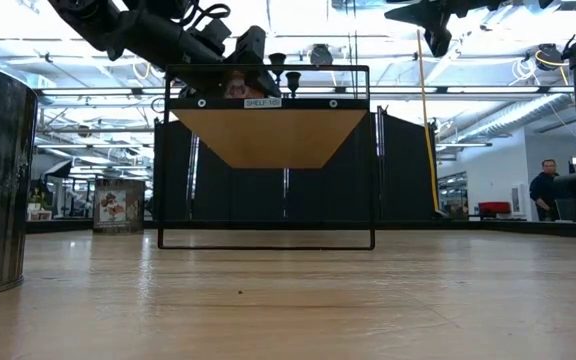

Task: Pick & Place candle stick holders
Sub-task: Put the right orange scented candle on the shelf

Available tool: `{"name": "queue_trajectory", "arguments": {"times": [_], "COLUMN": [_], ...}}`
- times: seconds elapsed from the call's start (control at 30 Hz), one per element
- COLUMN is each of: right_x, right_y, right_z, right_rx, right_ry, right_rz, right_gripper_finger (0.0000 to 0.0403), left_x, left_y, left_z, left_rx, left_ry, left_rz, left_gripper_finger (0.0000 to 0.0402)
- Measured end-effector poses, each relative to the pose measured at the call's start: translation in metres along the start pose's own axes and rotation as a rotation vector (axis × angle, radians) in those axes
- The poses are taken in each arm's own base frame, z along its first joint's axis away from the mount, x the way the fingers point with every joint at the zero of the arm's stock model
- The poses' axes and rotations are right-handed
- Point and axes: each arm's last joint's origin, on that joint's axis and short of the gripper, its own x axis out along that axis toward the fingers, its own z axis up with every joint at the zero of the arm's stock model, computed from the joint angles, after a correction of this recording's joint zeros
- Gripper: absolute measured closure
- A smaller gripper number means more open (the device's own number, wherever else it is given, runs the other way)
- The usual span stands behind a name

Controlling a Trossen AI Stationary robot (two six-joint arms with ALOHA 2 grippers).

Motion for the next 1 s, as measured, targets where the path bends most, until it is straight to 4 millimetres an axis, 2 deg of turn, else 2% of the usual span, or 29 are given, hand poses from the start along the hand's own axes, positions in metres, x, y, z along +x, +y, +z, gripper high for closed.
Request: {"name": "queue_trajectory", "arguments": {"times": [0.73,1.0], "right_x": [0.0,0.0], "right_y": [0.0001,0.0001], "right_z": [-0.0001,-0.0003], "right_rx": [-0.015,-0.015], "right_ry": [0.003,0.005], "right_rz": [0.004,0.007], "right_gripper_finger": [0.0298,0.0298], "left_x": [0.0017,0.0004], "left_y": [0.0001,0.0028], "left_z": [0.0021,0.0084], "left_rx": [0.16,0.151], "left_ry": [-0.002,-0.02], "left_rz": [-0.048,-0.04], "left_gripper_finger": [0.0019,0.0012]}}
